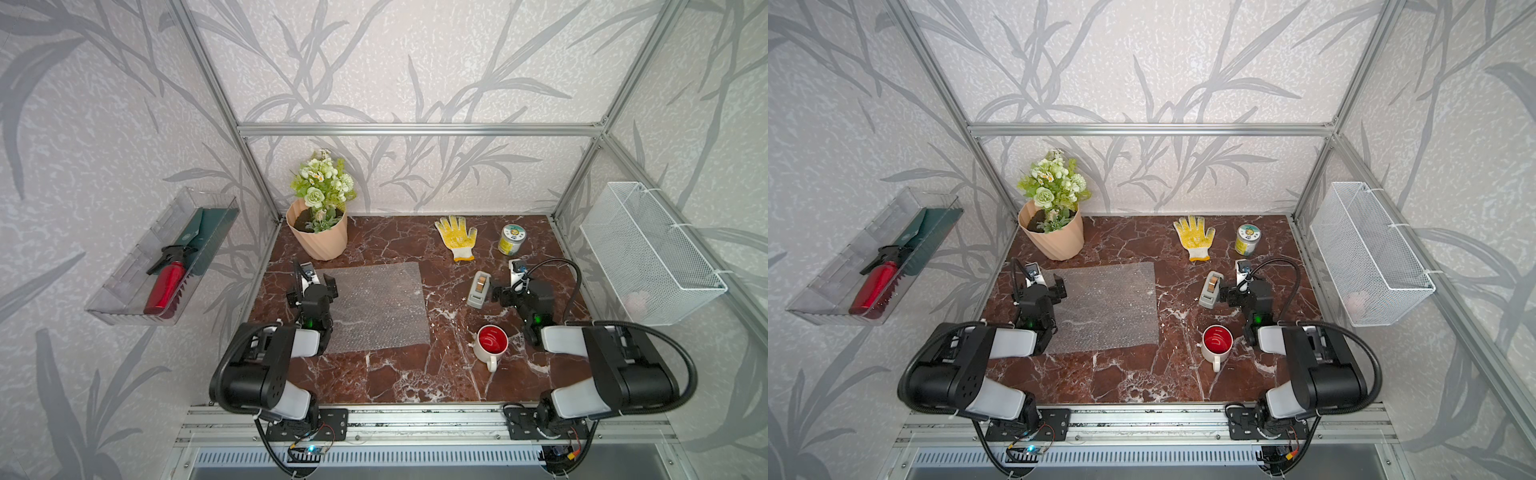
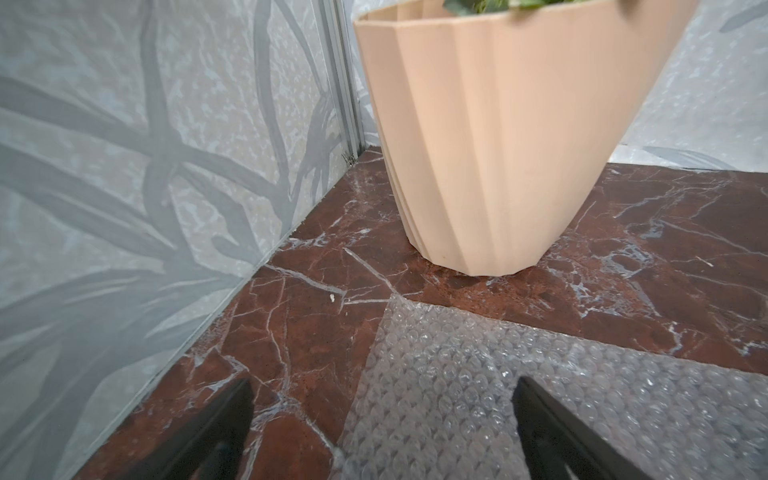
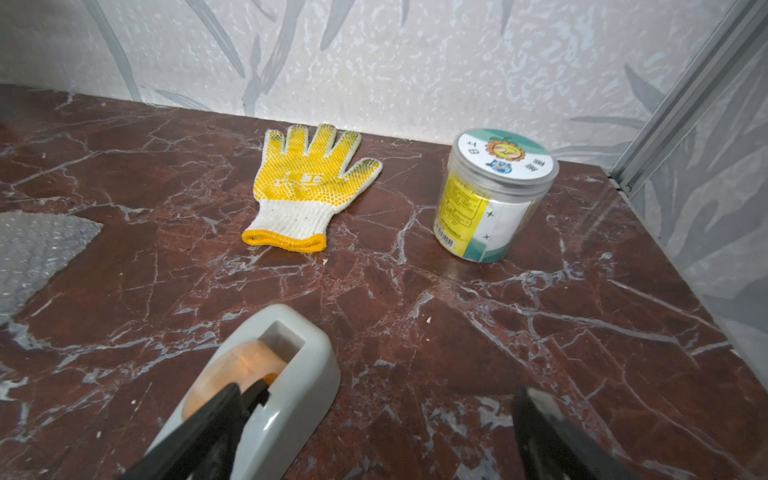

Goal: Wrap mugs in bubble wrap
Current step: Pick up the mug from the center of the board.

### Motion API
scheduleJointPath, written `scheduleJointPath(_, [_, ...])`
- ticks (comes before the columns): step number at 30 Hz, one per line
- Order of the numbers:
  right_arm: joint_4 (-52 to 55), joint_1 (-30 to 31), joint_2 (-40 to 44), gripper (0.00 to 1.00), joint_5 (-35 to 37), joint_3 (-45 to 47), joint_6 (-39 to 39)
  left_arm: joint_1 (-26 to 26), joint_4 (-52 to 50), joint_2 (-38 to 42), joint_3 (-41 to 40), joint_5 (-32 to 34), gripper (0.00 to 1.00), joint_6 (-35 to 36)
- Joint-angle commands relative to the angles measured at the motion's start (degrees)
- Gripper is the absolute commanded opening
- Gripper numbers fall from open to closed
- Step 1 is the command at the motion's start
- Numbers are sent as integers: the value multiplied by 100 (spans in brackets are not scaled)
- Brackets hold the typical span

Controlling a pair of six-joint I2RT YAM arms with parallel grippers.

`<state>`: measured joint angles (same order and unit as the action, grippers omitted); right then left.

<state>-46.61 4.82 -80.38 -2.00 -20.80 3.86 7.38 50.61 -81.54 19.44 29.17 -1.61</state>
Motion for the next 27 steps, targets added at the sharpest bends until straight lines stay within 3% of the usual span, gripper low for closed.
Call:
scheduleJointPath(1, [1148,1,744,99,35,-304,-351,129,-1963,772,670,670,99,-331])
scheduleJointPath(3, [1493,1,1058,99,184,-379,-846,132,-3275,1035,1149,1099,99,-1094])
scheduleJointPath(5, [2231,1,1312,99,558,-598,-1522,120,-4955,1153,1707,1714,99,-2440])
scheduleJointPath(8, [4230,1,1455,99,1268,-1276,-2704,118,-6762,1133,2331,1525,99,-3526])
scheduleJointPath(10, [4711,-7,1449,99,840,-1453,-2815,115,-7587,1120,2536,1036,99,-4149])
scheduleJointPath(13, [5254,-7,1647,99,368,-1474,-3163,324,-7690,1278,2428,-305,99,-3937])
scheduleJointPath(18, [6153,9,1982,99,-1019,-1609,-2976,1368,-8189,1687,2372,-625,99,-4151])
scheduleJointPath(21, [7089,90,2010,91,-1588,-1744,-3061,1997,-8217,1881,2331,-845,99,-4152])
scheduleJointPath(24, [8188,362,2242,84,-1326,-1815,-3186,2633,-8201,2013,2350,-910,99,-4095])
scheduleJointPath(27, [9424,1153,2658,83,-109,-2114,-3440,3103,-8091,2087,2361,-974,99,-4073])
